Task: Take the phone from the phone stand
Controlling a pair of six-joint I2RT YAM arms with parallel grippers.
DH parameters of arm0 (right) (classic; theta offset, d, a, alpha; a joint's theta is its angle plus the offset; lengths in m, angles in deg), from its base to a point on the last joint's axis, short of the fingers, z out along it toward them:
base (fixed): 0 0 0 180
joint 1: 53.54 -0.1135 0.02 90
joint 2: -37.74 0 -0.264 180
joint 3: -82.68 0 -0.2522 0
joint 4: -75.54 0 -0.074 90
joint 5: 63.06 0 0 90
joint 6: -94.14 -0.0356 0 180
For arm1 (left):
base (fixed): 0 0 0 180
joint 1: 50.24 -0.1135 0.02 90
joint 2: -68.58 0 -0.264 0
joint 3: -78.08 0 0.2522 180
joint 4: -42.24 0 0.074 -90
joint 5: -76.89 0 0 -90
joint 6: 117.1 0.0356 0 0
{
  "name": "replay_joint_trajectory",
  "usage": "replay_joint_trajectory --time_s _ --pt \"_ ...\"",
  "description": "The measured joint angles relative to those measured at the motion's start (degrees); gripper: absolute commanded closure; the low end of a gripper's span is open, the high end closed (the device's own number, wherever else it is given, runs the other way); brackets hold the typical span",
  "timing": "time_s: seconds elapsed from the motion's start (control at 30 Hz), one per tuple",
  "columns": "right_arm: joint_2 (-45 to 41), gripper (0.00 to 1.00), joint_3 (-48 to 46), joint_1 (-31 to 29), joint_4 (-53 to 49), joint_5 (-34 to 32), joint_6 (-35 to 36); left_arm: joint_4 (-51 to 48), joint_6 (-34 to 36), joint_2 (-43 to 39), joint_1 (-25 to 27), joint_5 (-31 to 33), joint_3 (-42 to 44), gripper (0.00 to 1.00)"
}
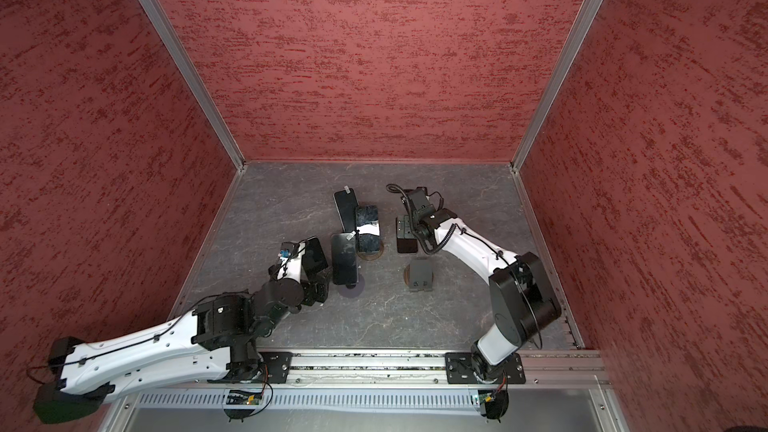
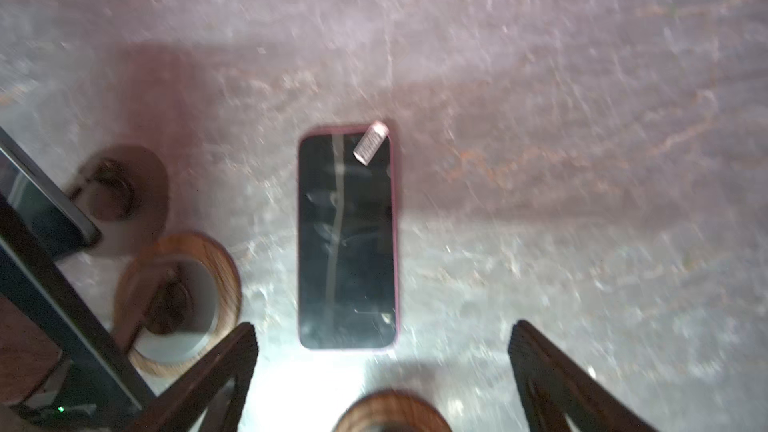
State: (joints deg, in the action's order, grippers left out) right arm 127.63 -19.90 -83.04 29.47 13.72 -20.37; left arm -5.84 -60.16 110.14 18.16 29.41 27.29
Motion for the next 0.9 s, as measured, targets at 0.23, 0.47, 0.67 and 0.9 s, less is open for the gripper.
replay_joint_trajectory --time_s 0.23,0.47,0.67,0.9 --pt "-6.2 0.04 -6.7 -2.8 -3.2 -1.1 -3.2 3.5 2.4 2.0 -0.4 -0.3 0.0 0.0" --pt "-11.8 0.04 -10.5 -5.2 -4.4 -0.9 -6.1 7.5 4.4 4.9 -1.0 -2.8 -0.1 0.0" --pt "-13.8 0.04 -12.4 -6.5 -4.6 0.4 -7.9 12.1 5.2 5.5 -1.3 -6.2 -0.1 0.0" --pt "-14.0 0.05 -15.1 -7.8 -4.6 1.2 -10.0 13.2 4.8 6.1 -1.3 -8.7 -0.1 0.0"
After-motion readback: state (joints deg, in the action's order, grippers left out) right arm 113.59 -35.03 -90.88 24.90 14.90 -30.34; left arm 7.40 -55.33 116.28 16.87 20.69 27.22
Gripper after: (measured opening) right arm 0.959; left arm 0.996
